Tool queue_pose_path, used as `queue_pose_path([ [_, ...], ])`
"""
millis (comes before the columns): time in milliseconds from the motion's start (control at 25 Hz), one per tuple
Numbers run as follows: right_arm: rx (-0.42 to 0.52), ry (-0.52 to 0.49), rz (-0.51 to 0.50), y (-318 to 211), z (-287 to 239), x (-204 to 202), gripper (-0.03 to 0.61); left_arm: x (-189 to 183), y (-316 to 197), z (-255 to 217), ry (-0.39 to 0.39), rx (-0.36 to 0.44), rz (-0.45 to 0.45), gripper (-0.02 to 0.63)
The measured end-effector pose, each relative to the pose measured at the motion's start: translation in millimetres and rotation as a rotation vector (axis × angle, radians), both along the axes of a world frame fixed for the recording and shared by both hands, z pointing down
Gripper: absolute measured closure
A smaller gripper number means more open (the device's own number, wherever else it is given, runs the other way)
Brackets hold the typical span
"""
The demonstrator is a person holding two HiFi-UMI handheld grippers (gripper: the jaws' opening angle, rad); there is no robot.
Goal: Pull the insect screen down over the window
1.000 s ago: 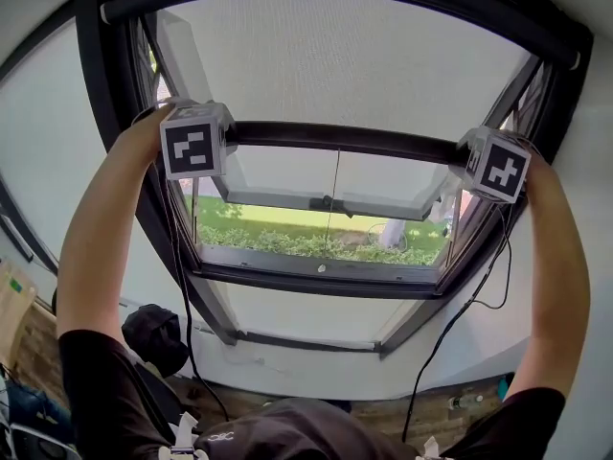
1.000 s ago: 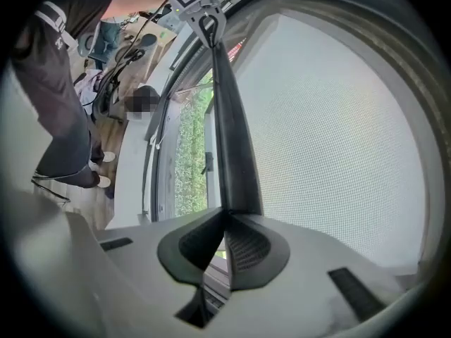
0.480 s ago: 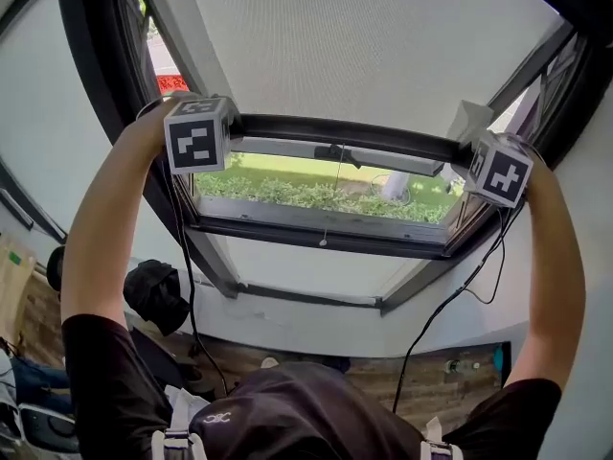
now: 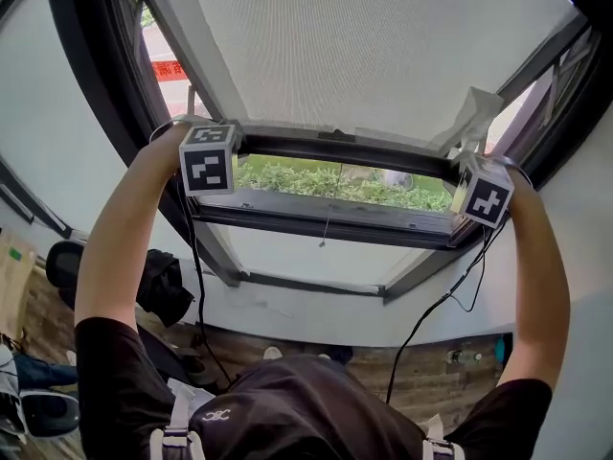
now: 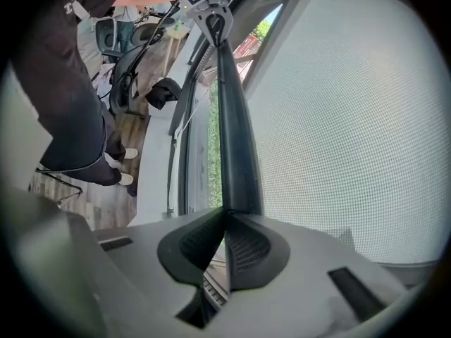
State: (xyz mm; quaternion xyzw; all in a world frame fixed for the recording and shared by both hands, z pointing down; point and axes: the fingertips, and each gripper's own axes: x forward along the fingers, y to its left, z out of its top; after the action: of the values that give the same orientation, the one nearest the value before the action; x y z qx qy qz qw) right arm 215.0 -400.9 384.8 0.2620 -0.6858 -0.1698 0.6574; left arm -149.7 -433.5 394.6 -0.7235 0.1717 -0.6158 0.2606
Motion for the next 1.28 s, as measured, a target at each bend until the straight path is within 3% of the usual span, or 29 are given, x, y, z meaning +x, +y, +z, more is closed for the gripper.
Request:
queue_pose_path([
  [320,-0.05,0.019,0.014,3.7,70.6,6.2,0.554,0.5,3.1,69.6,-0.014,-0.031,-0.013,0.581],
  [960,-0.039,0.069,0.015,1.4,193.9,7.8,0.555,2.1,-0.5,202.5,-0.011,-0.062,-0.057,0.581],
  [1280,-0.065,0.098,0.027,0.3,256.5,7.7,0.555,1.5,-3.9,266.7,-0.057,-0.05,-0.077,0.581],
])
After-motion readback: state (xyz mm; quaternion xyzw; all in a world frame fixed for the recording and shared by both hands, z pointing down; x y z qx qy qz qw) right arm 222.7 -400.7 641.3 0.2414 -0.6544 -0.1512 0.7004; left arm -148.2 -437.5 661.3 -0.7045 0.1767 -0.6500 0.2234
